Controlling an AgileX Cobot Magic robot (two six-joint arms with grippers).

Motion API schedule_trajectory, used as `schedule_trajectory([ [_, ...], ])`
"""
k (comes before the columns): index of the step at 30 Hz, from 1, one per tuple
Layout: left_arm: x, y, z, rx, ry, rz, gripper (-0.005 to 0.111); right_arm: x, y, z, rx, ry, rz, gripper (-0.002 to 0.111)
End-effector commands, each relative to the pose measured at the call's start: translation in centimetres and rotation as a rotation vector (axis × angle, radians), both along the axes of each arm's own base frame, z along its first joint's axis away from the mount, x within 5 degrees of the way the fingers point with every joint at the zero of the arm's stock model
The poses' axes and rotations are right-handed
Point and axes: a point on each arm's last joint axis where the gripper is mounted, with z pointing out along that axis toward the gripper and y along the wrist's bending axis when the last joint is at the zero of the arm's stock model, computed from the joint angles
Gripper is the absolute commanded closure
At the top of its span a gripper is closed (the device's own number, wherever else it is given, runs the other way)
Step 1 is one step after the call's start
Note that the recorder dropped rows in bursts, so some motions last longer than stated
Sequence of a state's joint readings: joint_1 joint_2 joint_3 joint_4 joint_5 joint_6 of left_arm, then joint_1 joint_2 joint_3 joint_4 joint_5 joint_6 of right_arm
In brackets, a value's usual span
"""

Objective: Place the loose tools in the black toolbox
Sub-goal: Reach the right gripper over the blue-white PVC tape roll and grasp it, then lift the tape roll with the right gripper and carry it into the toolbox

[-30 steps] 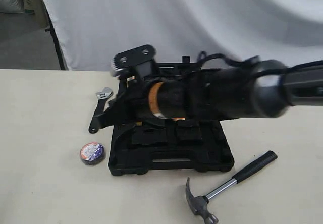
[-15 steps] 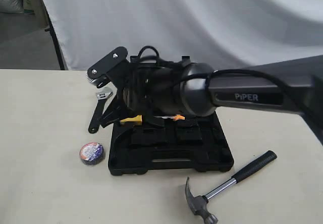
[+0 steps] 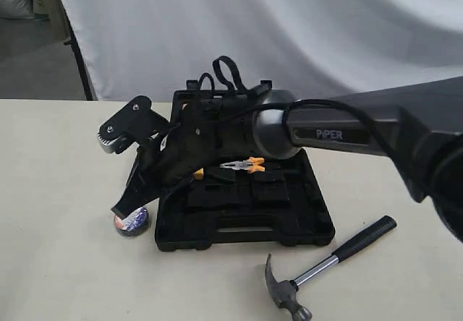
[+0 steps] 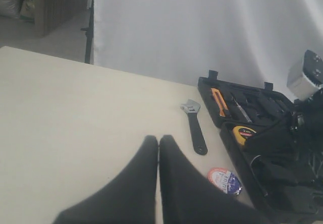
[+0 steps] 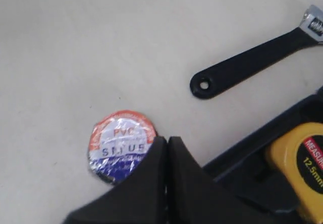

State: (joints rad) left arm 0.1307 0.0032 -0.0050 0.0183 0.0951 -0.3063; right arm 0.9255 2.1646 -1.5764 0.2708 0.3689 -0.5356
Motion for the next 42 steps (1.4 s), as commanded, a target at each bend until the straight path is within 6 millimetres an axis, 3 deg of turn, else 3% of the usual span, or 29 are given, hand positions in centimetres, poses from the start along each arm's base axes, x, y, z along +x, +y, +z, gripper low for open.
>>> schedule_trajectory([
  [1,-0.1,0.1,0.2,0.002,-0.013,0.026,0.106,0.1,0.9,-1.2,0.037,-0.04,-0.002,0.101],
  [7,-0.1,0.1,0.2,0.002,-0.013,0.026,0.106,-0.4,1.8,-2.8,0.062,-0.023,-0.034,0.047],
  [11,-0.1,0.1,0.2,0.002,-0.013,0.026,0.106,-0.3,1.9,-3.2,0.063,-0.026,-0.037,0.029],
  [24,-0.1,0.1,0.2,0.002,-0.013,0.026,0.106,-0.3,2.3,-5.0,0.06,-0.039,-0.036,0.027],
  [33,-0.1,0.1,0.2,0.002,-0.013,0.026,0.106,-0.4,3.0,-6.1,-0.032,0.06,0.003,0.027],
  [34,-0.1,0.1,0.2,0.002,-0.013,0.026,0.106,-0.4,3.1,-6.0,-0.04,0.069,0.008,0.028],
  [36,-0.1,0.1,0.2,0.002,-0.013,0.026,0.106,-0.5,3.2,-5.6,-0.058,0.094,0.021,0.044],
  [40,-0.1,0.1,0.2,0.002,-0.013,0.026,0.106,-0.5,3.3,-5.5,-0.064,0.103,0.023,0.1],
  [41,-0.1,0.1,0.2,0.002,-0.013,0.026,0.106,-0.6,3.2,-5.3,-0.064,0.103,0.024,0.109],
  [42,-0.1,0.1,0.2,0.002,-0.013,0.026,0.106,-0.7,3.2,-4.7,-0.064,0.108,0.027,0.109],
])
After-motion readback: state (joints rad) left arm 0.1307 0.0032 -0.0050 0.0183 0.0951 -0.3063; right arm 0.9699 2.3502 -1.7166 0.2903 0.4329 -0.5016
